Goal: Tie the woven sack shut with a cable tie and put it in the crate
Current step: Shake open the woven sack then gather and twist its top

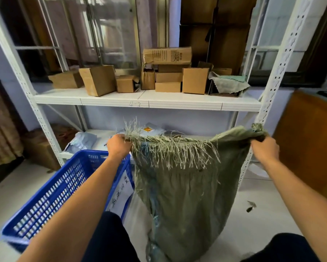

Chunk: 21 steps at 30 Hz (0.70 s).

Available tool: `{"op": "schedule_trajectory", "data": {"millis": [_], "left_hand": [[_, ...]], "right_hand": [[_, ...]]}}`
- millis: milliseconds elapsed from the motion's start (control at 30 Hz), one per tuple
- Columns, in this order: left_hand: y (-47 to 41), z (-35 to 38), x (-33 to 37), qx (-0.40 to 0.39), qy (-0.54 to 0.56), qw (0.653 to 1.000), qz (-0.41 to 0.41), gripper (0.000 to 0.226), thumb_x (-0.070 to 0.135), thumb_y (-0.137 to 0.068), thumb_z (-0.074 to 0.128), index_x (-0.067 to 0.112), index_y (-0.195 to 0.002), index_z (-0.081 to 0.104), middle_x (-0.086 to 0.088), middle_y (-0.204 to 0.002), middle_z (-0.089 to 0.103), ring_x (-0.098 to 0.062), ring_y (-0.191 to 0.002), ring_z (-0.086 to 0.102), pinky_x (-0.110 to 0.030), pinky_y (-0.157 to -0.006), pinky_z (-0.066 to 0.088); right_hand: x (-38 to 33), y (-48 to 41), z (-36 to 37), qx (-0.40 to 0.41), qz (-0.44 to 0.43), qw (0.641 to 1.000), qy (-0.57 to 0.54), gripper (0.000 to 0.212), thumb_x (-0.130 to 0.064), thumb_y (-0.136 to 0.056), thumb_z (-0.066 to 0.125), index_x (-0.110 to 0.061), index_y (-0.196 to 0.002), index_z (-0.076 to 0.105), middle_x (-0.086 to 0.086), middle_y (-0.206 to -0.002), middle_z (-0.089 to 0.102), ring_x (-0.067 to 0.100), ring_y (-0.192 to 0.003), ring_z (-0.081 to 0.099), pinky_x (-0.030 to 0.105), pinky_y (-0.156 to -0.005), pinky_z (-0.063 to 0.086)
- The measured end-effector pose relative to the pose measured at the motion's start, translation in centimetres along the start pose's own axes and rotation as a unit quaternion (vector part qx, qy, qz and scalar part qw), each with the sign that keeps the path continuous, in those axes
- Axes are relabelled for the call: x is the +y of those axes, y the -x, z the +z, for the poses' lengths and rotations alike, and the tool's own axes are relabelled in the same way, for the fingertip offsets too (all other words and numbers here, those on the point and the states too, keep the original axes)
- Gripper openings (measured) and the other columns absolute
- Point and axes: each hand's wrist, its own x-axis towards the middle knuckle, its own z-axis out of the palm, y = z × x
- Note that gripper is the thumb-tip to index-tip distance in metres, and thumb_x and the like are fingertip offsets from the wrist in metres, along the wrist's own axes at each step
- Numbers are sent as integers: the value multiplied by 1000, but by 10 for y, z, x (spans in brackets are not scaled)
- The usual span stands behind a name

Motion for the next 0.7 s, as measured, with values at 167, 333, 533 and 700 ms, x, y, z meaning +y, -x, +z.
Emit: {"op": "schedule_trajectory", "data": {"millis": [167,333,533,700], "left_hand": [[-14,13,-15,-79,216,967,-113,18,-3,-89,53,5,-81,67,-19,-82,71,-27,-66,68,-39,-66,63],[-7,16,-21,-137,391,893,-177,14,-2,-97,54,4,-87,62,-12,-74,66,-17,-55,63,-26,-47,54],[2,28,-24,-176,524,803,-225,15,10,-102,53,0,-99,63,-12,-75,71,-16,-54,68,-27,-54,59],[-1,40,-27,-184,483,822,-238,26,26,-95,67,5,-111,67,-12,-105,73,-27,-97,70,-38,-75,57]], "right_hand": [[0,-16,5,-12,83,979,-186,41,-35,-80,66,-22,-119,66,6,-112,70,30,-106,67,48,-95,56],[1,-21,3,-35,151,927,-343,38,3,-93,61,0,-131,58,14,-96,68,20,-82,68,24,-65,58],[9,-19,5,-69,205,894,-394,19,-7,-93,68,-1,-110,64,17,-115,68,20,-81,68,32,-75,58],[2,-10,2,-103,202,891,-393,19,-15,-98,64,-4,-113,66,14,-113,69,28,-105,68,45,-98,55]]}}
